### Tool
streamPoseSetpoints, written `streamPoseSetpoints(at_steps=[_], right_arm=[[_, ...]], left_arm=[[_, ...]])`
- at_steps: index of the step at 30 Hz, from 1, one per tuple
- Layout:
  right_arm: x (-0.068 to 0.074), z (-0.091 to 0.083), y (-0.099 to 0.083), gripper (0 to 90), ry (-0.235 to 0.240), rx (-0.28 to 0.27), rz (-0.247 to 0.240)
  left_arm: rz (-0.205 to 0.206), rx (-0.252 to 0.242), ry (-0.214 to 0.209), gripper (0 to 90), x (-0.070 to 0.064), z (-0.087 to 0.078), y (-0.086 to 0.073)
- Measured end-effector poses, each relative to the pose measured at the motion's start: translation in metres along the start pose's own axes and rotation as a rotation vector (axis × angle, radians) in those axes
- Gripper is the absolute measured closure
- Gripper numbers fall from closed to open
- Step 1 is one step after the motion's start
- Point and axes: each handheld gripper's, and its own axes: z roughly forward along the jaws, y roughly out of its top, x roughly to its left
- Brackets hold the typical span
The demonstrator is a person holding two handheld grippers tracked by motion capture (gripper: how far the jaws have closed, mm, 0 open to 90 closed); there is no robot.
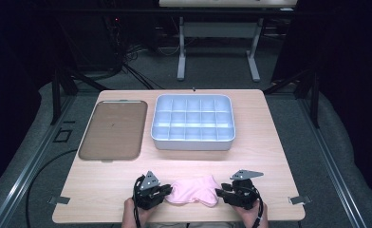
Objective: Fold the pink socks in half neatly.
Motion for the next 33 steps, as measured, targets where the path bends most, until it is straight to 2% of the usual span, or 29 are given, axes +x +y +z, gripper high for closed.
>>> streamPoseSetpoints(at_steps=[4, 7, 9, 10, 12, 15, 20, 22, 25, 28, 33], right_arm=[[0.002, 0.002, -0.002, 64.3, -0.016, 0.012, -0.014], [0.007, 0.003, -0.002, 66.3, -0.040, 0.010, -0.059], [0.011, 0.004, -0.001, 68.7, -0.080, 0.023, -0.096], [0.014, 0.005, -0.001, 69.1, -0.097, 0.021, -0.107], [0.015, 0.006, 0.000, 71.4, -0.102, 0.031, -0.107], [0.015, 0.006, 0.000, 77.0, -0.093, 0.026, -0.103], [0.011, 0.005, -0.003, 82.5, -0.045, 0.015, -0.057], [0.006, 0.005, -0.004, 83.1, -0.012, -0.005, -0.024], [-0.001, 0.004, -0.005, 83.1, 0.040, -0.009, 0.016], [-0.004, 0.002, -0.004, 83.1, 0.045, 0.006, 0.020], [0.001, -0.004, 0.001, 83.0, 0.058, -0.006, 0.014]], left_arm=[[-0.003, 0.000, 0.001, 81.8, 0.000, 0.000, 0.000], [-0.003, -0.001, 0.003, 81.8, 0.000, 0.000, 0.000], [-0.006, -0.002, 0.004, 81.8, 0.000, 0.000, 0.000], [-0.003, -0.001, 0.005, 81.8, 0.000, 0.000, 0.000], [-0.006, -0.002, 0.004, 81.8, 0.000, 0.000, 0.000], [-0.006, -0.002, 0.004, 81.8, 0.000, 0.000, 0.000], [-0.011, -0.005, 0.009, 81.8, 0.000, 0.000, 0.000], [-0.010, -0.003, 0.012, 81.8, 0.000, 0.000, 0.000], [-0.019, -0.007, 0.011, 81.7, 0.000, 0.001, 0.000], [-0.020, -0.008, 0.013, 81.7, 0.000, 0.001, 0.000], [-0.026, -0.009, 0.013, 81.7, 0.000, 0.000, 0.000]])
